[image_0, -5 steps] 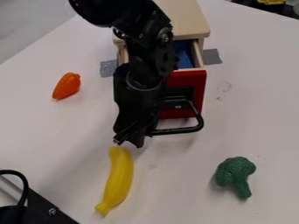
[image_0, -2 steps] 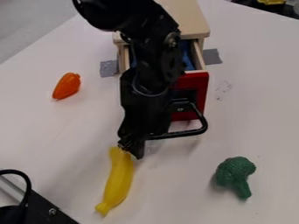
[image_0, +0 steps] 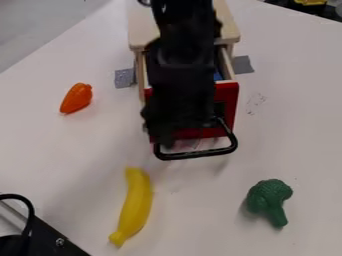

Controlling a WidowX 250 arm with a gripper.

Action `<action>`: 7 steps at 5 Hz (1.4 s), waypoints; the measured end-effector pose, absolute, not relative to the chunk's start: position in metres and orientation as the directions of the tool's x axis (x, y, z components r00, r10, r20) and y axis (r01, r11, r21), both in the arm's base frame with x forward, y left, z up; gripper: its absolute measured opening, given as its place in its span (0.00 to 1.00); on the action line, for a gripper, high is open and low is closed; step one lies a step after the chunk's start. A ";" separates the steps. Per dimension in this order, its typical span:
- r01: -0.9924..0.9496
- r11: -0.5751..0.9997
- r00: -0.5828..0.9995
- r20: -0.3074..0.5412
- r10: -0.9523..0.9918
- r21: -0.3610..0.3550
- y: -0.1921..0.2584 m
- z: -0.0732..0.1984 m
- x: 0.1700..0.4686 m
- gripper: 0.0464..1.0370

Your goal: Open the drawer

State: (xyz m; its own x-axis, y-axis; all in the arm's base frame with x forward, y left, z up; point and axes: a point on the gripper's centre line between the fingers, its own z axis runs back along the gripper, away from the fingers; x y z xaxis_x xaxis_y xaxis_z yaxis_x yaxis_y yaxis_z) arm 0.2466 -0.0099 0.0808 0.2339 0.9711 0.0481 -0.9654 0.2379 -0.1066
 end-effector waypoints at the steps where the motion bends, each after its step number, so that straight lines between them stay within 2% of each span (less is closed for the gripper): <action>1: -0.924 0.356 0.355 0.038 0.934 -0.139 -0.009 0.126 0.258 0.96; 2: -0.839 0.532 0.532 0.033 0.846 -0.113 -0.009 0.160 0.259 0.96; 3: -0.736 0.675 0.674 0.044 0.738 -0.049 -0.009 0.168 0.253 0.96; 5: -0.578 0.815 0.814 0.097 0.573 0.040 -0.011 0.167 0.250 0.96; 7: -0.505 0.863 0.862 0.069 0.503 0.021 -0.017 0.161 0.252 0.96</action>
State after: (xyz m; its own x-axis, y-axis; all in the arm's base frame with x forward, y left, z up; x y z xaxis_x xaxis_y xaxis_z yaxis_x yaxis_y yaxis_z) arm 0.2518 -0.0171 0.1613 0.8615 0.5030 0.0693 -0.5054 0.8626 0.0213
